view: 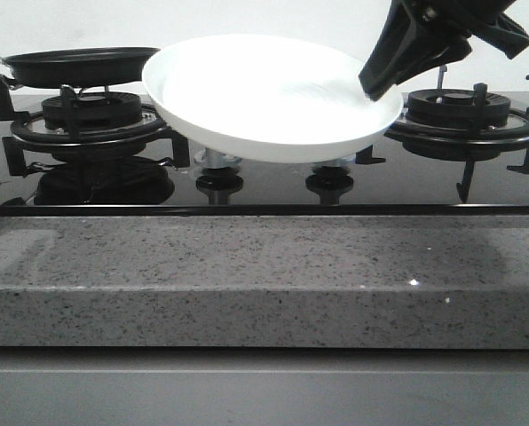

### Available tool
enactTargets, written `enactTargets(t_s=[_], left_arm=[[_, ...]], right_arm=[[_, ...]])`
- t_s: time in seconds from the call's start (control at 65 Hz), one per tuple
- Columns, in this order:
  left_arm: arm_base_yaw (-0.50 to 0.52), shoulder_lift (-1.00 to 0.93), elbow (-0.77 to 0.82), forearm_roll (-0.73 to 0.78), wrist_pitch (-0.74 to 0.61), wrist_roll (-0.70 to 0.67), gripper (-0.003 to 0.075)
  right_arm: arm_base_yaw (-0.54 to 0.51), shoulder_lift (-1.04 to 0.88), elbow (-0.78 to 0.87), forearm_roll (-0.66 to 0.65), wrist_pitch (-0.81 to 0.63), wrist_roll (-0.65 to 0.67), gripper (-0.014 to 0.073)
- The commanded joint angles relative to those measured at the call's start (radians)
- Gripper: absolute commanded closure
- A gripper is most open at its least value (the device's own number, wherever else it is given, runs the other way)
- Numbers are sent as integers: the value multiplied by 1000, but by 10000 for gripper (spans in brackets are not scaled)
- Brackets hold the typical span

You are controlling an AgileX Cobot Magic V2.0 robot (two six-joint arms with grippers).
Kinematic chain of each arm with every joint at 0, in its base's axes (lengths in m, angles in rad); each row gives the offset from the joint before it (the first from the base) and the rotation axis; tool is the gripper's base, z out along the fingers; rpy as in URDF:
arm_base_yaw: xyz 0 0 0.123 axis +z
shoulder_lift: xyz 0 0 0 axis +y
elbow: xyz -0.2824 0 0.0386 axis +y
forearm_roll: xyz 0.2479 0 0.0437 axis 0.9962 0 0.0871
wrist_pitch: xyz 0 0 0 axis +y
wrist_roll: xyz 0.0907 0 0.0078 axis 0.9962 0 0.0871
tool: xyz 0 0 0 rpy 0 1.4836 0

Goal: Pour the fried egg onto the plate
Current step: 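Reach the left gripper to the pale green pan handle and grasp it, then lift the pan with the left gripper and tip the egg onto the plate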

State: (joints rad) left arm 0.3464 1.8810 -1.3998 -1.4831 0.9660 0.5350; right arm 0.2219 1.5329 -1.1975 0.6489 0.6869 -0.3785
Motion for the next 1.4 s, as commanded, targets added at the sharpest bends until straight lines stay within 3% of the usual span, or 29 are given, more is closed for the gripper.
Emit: enactTargets(t_s=[0.0,0.092,0.169,0.569,1.092,1.384], left_arm=[[-4,-34,-51,-61,44,6,177],[-4,-26,-54,-60,54,6,204],[-4,-26,-55,-56,57,6,272],[-2,-26,-55,-39,82,6,736],[0,-126,-55,-313,185,7,739],[-71,-264,-55,-211,183,7,739]], right_arm=[[0,-42,-26,44,-39,-8,650],[0,-42,-26,44,-39,-8,650],[0,-42,-26,44,-39,-8,650],[0,-42,-26,44,-39,-8,650],[0,-42,-26,44,-39,-8,650],[0,-42,-26,44,-39,-8,650]])
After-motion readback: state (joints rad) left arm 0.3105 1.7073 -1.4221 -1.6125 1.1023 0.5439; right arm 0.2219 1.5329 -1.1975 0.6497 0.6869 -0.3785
